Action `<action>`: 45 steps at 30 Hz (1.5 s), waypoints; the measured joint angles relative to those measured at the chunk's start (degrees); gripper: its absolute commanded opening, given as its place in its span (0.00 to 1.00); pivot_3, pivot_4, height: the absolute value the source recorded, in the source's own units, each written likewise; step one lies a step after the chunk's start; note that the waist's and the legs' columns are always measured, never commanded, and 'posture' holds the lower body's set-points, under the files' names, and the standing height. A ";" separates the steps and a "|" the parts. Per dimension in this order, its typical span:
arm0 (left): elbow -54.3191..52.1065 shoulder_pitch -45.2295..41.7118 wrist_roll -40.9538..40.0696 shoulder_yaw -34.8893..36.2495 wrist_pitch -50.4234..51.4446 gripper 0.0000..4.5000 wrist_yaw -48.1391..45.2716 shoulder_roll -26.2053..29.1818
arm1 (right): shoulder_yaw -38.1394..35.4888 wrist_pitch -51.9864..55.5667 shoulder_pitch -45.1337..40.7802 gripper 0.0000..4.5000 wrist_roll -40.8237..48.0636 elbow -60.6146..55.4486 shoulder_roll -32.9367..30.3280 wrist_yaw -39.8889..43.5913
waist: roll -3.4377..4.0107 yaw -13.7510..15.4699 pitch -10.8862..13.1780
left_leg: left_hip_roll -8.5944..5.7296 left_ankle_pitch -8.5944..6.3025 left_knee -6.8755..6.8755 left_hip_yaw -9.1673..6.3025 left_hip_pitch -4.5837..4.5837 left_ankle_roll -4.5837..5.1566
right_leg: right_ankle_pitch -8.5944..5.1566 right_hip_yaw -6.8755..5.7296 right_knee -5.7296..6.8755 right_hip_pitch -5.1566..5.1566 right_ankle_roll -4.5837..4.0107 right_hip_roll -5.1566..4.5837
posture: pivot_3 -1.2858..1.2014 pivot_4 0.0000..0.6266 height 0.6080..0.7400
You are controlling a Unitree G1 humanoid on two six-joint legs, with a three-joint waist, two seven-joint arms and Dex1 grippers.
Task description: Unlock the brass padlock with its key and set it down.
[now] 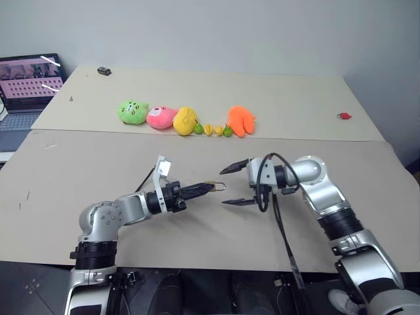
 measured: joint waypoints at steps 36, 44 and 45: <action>2.39 -1.11 0.21 -0.61 -1.00 0.00 0.14 -3.06 | 0.55 8.86 -2.71 0.01 4.33 -7.43 4.12 2.32 | 0.00 -0.11 0.00 | 0.00 0.00 0.00 -0.01 -0.02 0.00 | 0.00 -0.01 0.00 -0.02 0.01 0.01 | 0.52 0.24 0.86; 2.45 -1.14 0.13 -0.58 -0.66 0.00 0.99 -3.09 | 0.89 1.94 -5.78 0.01 2.88 1.16 4.54 3.77 | 0.00 -0.09 0.00 | 0.00 0.00 0.00 -0.01 -0.04 0.00 | 0.00 -0.02 -0.02 -0.01 0.00 0.00 | 0.52 0.24 0.86; 2.43 -1.14 0.05 -0.57 -0.57 0.00 1.10 -3.09 | 0.88 1.19 -6.00 0.01 2.58 2.14 4.52 3.80 | 0.00 -0.09 0.00 | 0.01 0.00 0.00 -0.02 -0.03 0.00 | 0.00 -0.02 -0.01 -0.01 0.00 0.01 | 0.52 0.24 0.86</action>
